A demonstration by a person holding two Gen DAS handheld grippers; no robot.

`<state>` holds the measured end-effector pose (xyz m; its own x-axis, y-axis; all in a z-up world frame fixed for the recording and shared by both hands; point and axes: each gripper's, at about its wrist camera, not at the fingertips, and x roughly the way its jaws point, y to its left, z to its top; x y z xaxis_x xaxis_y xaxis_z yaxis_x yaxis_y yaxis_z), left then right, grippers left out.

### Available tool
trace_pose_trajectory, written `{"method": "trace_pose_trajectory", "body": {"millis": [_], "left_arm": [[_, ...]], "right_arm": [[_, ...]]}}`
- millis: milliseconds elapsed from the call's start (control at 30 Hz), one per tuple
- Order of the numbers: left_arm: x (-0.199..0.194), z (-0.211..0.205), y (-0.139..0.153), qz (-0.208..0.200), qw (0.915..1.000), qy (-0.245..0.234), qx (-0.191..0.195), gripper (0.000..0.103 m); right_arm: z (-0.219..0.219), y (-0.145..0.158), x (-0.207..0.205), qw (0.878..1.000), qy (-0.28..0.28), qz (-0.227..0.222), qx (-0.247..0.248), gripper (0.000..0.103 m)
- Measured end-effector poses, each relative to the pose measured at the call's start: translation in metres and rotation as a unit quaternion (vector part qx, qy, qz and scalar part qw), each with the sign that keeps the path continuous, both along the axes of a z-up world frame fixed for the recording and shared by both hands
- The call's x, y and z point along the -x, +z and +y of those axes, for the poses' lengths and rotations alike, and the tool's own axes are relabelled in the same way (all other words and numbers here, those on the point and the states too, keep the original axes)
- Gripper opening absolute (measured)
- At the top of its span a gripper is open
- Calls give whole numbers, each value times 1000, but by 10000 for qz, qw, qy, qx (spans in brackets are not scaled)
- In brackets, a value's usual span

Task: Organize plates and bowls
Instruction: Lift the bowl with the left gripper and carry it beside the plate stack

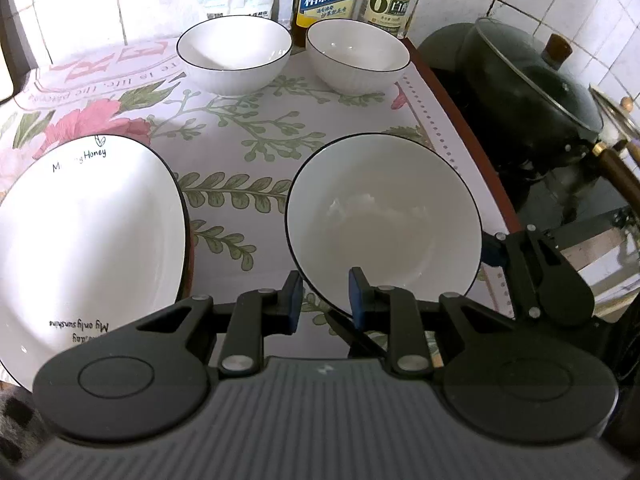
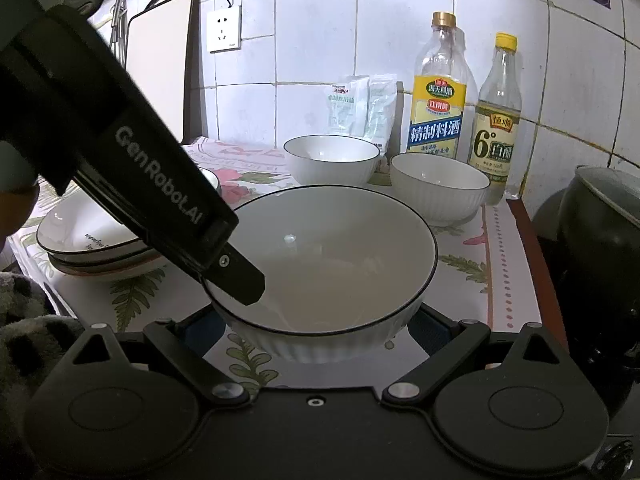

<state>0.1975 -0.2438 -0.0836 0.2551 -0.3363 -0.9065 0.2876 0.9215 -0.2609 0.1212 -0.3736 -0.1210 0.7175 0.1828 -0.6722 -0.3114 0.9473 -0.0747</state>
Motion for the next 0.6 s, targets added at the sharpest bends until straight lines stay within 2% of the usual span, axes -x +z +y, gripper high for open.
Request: {"method": "trace_pose_trajectory", "body": {"millis": [333, 600], "left_arm": [[-3, 2, -12, 136, 9998, 92, -117, 23], [-8, 5, -15, 239, 9992, 331, -26, 23]], "right_arm": [[4, -11, -7, 9997, 129, 196, -9, 99], [2, -13, -12, 9995, 66, 281, -113, 99]]}}
